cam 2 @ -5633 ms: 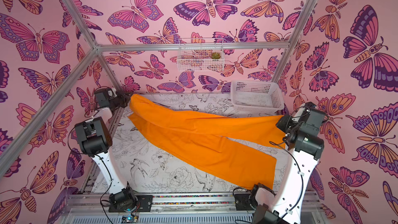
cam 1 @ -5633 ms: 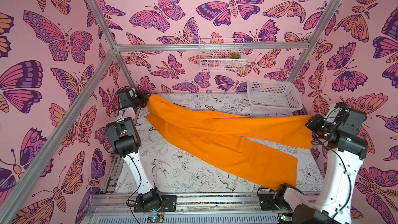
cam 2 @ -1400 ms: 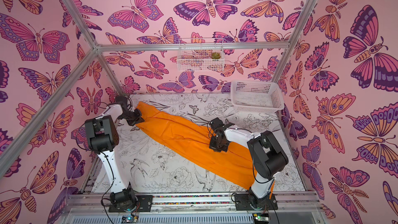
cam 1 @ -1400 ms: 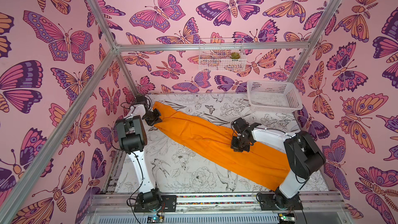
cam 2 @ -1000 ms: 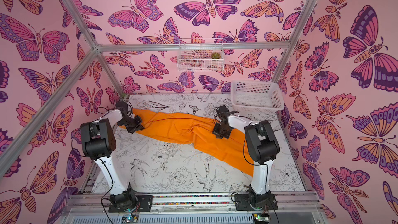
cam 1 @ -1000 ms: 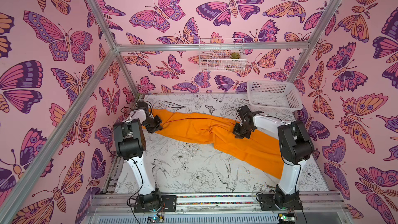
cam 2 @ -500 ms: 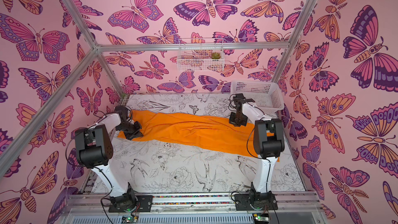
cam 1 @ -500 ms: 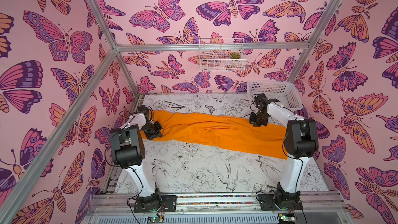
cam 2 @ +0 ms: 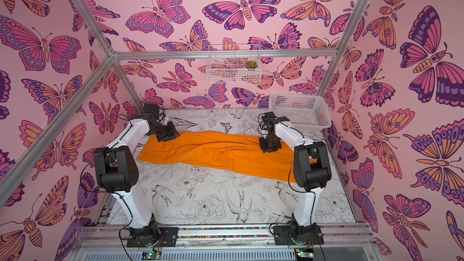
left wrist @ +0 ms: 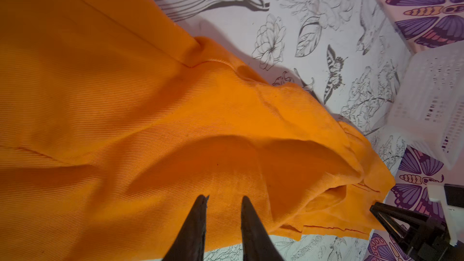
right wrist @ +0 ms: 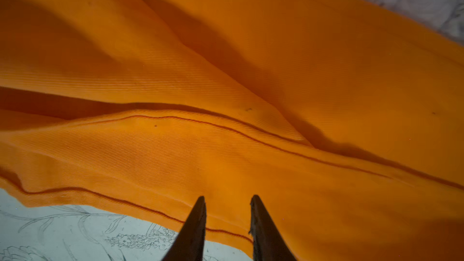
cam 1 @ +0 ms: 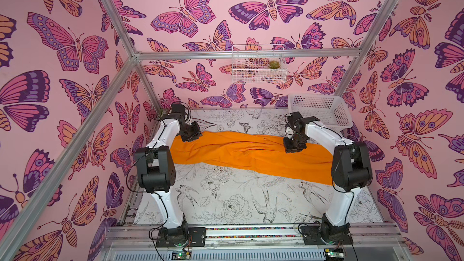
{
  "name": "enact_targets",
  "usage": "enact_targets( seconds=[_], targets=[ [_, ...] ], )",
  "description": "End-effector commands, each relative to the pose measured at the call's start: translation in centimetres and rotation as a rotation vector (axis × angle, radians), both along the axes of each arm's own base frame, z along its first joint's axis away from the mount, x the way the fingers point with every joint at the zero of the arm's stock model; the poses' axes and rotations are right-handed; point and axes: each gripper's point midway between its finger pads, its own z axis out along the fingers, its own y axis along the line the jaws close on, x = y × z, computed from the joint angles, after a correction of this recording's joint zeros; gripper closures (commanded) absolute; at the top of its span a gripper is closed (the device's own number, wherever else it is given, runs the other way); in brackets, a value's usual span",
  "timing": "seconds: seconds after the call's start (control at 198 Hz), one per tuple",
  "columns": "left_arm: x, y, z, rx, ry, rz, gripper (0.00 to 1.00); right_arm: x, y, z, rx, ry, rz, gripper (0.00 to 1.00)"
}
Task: Roll up the long pants
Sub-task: Fold the long pant at the center of the board.
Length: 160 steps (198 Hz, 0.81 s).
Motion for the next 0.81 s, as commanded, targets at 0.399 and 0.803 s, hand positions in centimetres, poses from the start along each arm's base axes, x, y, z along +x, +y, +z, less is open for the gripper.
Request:
enact_targets(
  seconds=[0.399, 0.803],
  targets=[
    [-1.9, 0.0, -3.9, -0.021, 0.122, -0.029, 0.75, 0.8, -0.9, -2.7, -0.093, 0.068, 0.089, 0.66],
    [-2.4, 0.9, -5.0, -0.023, 0.143, -0.014, 0.77, 1.0, -1.2, -4.6, -0.077, 0.126, 0.071, 0.84]
  ],
)
